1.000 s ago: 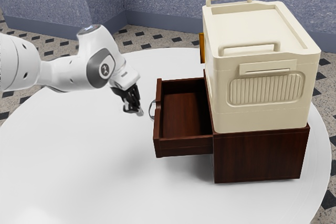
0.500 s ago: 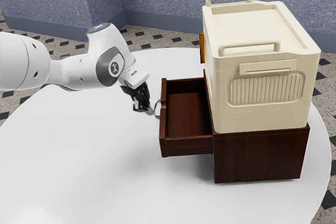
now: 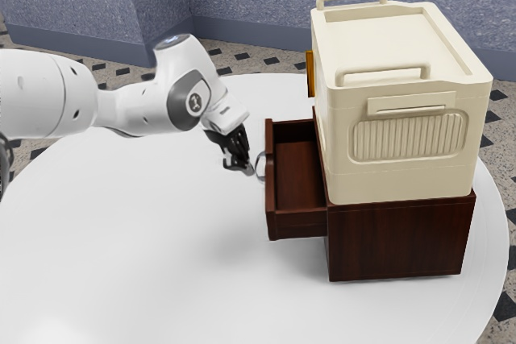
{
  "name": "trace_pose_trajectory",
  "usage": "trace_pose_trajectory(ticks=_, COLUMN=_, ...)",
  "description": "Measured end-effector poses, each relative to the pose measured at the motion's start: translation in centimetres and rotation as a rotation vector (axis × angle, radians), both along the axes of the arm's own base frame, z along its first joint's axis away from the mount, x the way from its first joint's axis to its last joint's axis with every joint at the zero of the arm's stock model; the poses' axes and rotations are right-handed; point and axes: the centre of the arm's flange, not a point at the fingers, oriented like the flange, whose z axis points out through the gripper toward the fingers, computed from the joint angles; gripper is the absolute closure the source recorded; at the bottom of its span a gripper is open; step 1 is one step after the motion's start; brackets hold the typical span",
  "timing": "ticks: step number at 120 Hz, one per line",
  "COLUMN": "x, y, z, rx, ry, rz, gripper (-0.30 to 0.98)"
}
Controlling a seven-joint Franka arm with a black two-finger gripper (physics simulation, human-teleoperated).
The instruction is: Push the drawer handle with one arm to close the drawer
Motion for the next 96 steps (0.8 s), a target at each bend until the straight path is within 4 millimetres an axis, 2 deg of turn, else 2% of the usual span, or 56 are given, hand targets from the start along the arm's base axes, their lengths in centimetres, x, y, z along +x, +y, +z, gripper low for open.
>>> trace_pose_trajectory(ticks=44, x=1.0, y=-3.3, z=0.3, rx=-0.015, ry=-0.010, rz=-0.047, gripper=0.79)
trace_pose_trajectory(ticks=96, x=2.8, y=-6.0, z=0.5, rx=-0.027, ry=-0.022, rz=-0.080, gripper=0.78)
